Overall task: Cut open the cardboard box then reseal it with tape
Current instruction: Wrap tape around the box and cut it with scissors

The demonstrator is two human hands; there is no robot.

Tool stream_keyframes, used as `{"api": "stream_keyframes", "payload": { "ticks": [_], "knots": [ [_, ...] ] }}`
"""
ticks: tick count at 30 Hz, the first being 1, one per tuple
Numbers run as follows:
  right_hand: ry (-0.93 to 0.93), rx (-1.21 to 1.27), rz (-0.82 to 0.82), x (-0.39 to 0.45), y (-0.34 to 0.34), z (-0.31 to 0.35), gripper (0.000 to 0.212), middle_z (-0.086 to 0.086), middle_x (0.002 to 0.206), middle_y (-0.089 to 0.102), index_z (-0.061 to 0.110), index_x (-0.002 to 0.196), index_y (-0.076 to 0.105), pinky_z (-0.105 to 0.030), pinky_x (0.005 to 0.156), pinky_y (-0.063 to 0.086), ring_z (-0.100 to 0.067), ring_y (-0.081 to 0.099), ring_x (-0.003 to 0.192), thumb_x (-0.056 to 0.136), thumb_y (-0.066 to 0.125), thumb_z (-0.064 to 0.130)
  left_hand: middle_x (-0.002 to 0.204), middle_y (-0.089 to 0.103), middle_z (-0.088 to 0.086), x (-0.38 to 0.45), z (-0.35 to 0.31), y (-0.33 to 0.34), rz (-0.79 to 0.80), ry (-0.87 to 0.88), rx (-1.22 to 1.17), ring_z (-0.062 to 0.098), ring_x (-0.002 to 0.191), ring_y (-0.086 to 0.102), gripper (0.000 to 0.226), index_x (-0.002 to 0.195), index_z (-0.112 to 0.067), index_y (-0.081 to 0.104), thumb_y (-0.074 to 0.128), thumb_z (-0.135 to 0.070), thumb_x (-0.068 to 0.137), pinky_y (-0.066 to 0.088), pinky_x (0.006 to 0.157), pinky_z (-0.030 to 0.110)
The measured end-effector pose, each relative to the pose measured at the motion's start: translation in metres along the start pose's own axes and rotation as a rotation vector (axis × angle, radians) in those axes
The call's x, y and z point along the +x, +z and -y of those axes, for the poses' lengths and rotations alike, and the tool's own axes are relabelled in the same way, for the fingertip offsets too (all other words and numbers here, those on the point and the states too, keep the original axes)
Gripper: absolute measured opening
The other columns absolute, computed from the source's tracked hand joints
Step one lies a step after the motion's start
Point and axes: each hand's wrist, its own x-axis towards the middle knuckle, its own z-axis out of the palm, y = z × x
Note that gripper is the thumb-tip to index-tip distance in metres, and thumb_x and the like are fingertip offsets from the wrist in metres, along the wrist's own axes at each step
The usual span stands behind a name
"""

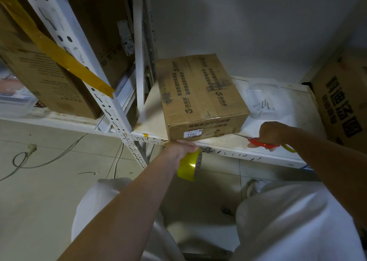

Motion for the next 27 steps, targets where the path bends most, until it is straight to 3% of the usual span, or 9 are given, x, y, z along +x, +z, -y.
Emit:
{"api": "stream_keyframes", "payload": {
  "ticks": [3,6,10,13,17,22,27],
  "knots": [
    [0.024,-0.059,-0.085,0.008,0.007,-0.002,0.051,-0.001,0.058,0.061,0.011,0.062,0.057,-0.024,0.067,0.047,-0.009,0.056,0.053,0.080,0.064,0.059,0.094,0.068,0.008,0.000,-0.003,0.012,0.019,-0.027,-0.028,0.035,0.108,0.062,0.016,0.070,-0.014,0.068,0.078,-0.002,0.075,0.046,0.100,0.054],
    [0.048,-0.174,-0.114,0.008,0.010,0.003,0.041,0.003,0.068,0.052,0.012,0.081,0.055,-0.025,0.077,0.045,-0.012,0.054,0.072,0.081,0.069,0.051,0.100,0.068,0.009,0.000,-0.004,0.020,0.039,-0.043,-0.042,0.035,0.110,0.060,0.016,0.070,-0.014,0.068,0.078,-0.002,0.075,0.044,0.101,0.055],
    [0.078,-0.247,-0.081,0.012,0.004,-0.002,0.034,0.003,0.079,0.058,0.007,0.107,0.064,-0.025,0.085,0.048,-0.012,0.056,0.077,0.086,0.068,0.034,0.096,0.067,0.008,0.003,-0.004,0.022,0.030,-0.080,-0.023,0.034,0.109,0.060,0.016,0.071,-0.014,0.067,0.078,-0.004,0.074,0.044,0.101,0.055],
    [0.161,-0.215,-0.143,0.017,0.003,-0.011,0.038,-0.002,0.095,0.064,0.009,0.108,0.066,-0.034,0.091,0.051,-0.019,0.061,0.091,0.080,0.073,0.033,0.091,0.065,0.006,0.007,-0.002,0.022,0.033,-0.087,-0.022,0.032,0.105,0.059,0.015,0.072,-0.013,0.066,0.077,-0.003,0.076,0.045,0.099,0.050],
    [0.163,-0.015,-0.255,0.027,0.008,-0.004,0.039,-0.006,0.094,0.060,0.004,0.112,0.061,-0.031,0.086,0.050,-0.021,0.058,0.090,0.086,0.066,0.033,0.091,0.063,0.007,0.006,-0.002,0.026,0.052,-0.102,-0.013,0.031,0.101,0.059,0.014,0.075,-0.013,0.065,0.076,-0.004,0.078,0.049,0.090,0.045],
    [0.162,0.057,-0.269,0.033,0.015,0.020,0.039,-0.013,0.115,0.061,0.001,0.115,0.055,-0.029,0.091,0.045,-0.025,0.057,0.110,0.089,0.066,0.028,0.094,0.063,0.007,0.007,-0.004,0.025,0.052,-0.087,-0.022,0.033,0.109,0.058,0.015,0.074,-0.015,0.066,0.076,-0.004,0.078,0.045,0.100,0.051],
    [0.141,0.088,-0.353,0.029,0.012,0.022,0.027,-0.014,0.106,0.063,-0.001,0.110,0.061,-0.028,0.082,0.044,-0.027,0.060,0.103,0.097,0.047,0.019,0.097,0.065,0.008,0.008,-0.005,0.020,0.048,-0.077,-0.068,0.035,0.109,0.059,0.015,0.074,-0.014,0.067,0.076,-0.002,0.078,0.044,0.100,0.055]
  ]
}}
